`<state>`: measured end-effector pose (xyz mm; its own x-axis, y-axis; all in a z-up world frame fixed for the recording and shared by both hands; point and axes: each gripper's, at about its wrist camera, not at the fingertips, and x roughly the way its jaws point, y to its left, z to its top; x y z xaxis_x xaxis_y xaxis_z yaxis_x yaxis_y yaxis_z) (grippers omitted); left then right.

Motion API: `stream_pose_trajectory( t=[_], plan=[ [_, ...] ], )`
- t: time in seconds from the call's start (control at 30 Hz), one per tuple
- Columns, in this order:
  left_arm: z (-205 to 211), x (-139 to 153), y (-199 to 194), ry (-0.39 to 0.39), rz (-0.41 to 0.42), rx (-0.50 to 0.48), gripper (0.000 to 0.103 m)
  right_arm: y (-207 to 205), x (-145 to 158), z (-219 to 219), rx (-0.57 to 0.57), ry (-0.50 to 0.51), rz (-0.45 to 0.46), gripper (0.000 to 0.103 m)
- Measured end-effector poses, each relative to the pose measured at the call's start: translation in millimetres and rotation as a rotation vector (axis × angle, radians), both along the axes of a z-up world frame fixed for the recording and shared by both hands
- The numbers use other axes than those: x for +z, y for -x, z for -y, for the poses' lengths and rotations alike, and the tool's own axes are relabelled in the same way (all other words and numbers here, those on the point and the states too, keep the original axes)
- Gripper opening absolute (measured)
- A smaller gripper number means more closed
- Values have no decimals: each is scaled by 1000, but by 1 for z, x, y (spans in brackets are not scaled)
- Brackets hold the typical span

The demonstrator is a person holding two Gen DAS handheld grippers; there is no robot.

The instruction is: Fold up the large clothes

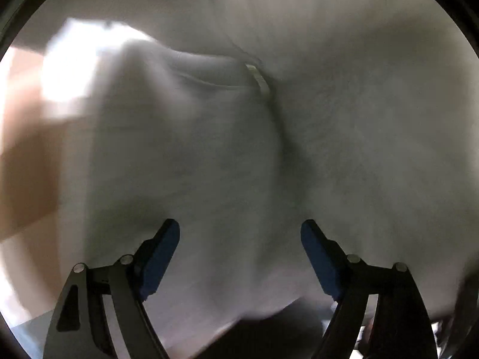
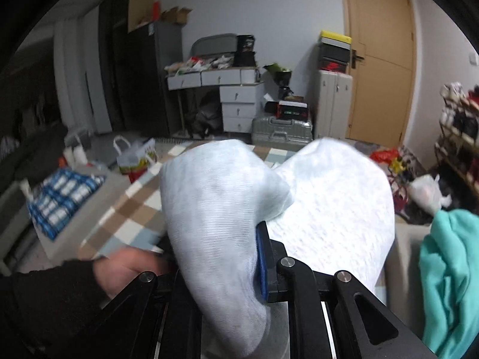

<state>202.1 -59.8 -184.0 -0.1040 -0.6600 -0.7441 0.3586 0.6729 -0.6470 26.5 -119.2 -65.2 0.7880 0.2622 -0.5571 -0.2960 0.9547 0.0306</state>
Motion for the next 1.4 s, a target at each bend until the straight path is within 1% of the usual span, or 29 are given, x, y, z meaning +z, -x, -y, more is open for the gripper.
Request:
stream_pose_trajectory(
  t=[0.03,0.07,0.17,0.23,0.3,0.37,0.4,0.43,0.5,0.53,0.57,0.6,0.67,0.7,0.73,0.77,0.8,0.87,0.9,0.93,0.97,1.0,1.07,1.1,1.13,1.17,1.23,1.3,1.4],
  plan=[
    [-12,3,5,-70,38,7,79,-2,-1,0,-6,-1,-8,14],
    [-18,2,8,-121,55,-4,79,-3,-4,-2,-15,1,-21,14],
    [-43,-3,12,-170,55,-7,80,-4,-13,-13,-41,44,-43,14],
    [-66,-5,9,-188,58,29,80,-6,-21,-22,-48,69,-54,14],
    [-92,-5,1,-139,31,88,80,-9,-30,-29,-60,98,-78,14],
    [-117,-2,-6,-33,5,159,80,-10,-38,-30,-63,100,-102,15],
    [-121,0,-8,-7,1,167,80,-11,-42,-32,-59,110,-122,16],
    [-123,0,-10,7,3,168,80,-13,-49,-36,-48,137,-146,17],
    [-120,-3,-20,1,8,173,80,-11,-69,-52,0,207,-195,22],
    [-123,-2,-18,19,-13,165,80,-12,-79,-59,27,229,-233,27],
    [-116,-7,-21,52,-45,150,80,-11,-90,-66,51,253,-262,27],
    [-111,-10,-23,105,-83,145,80,-11,-100,-73,74,278,-286,28],
    [-106,-10,-33,195,-125,137,80,-11,-118,-81,96,317,-320,42],
    [-106,-7,-31,237,-135,139,80,-11,-124,-81,94,313,-320,44],
    [-108,-5,-37,281,-143,144,80,-12,-126,-77,94,275,-322,46],
    [-106,-2,-35,321,-150,147,80,-13,-125,-73,95,238,-322,46],
    [-102,0,-45,358,-157,151,80,-13,-121,-66,93,177,-314,46],
    [-97,4,-58,428,-181,148,80,-11,-110,-43,96,10,-286,47],
    [-87,5,-64,464,-199,152,80,-9,-106,-31,104,-68,-276,48],
    [-79,5,-69,494,-227,144,80,-6,-105,-22,111,-125,-268,49],
    [-71,4,-77,503,-251,138,80,-4,-102,-13,120,-181,-258,51],
    [-66,3,-82,488,-266,138,81,-1,-101,0,130,-256,-251,51],
    [-54,-1,-87,393,-282,121,81,0,-99,16,142,-355,-236,51],
    [-45,-3,-89,324,-288,109,81,-1,-99,21,144,-388,-235,51],
    [-44,-3,-89,281,-294,110,81,-2,-100,26,144,-421,-238,51],
    [-36,-3,-91,244,-306,110,81,-3,-102,28,151,-434,-247,51],
    [-27,-1,-97,197,-312,100,81,-4,-102,23,157,-418,-257,51],
    [-17,5,-103,180,-310,101,81,-6,-102,16,168,-392,-271,51],
    [0,25,-109,248,-284,69,81,-4,-105,16,181,-409,-289,51]
  ],
)
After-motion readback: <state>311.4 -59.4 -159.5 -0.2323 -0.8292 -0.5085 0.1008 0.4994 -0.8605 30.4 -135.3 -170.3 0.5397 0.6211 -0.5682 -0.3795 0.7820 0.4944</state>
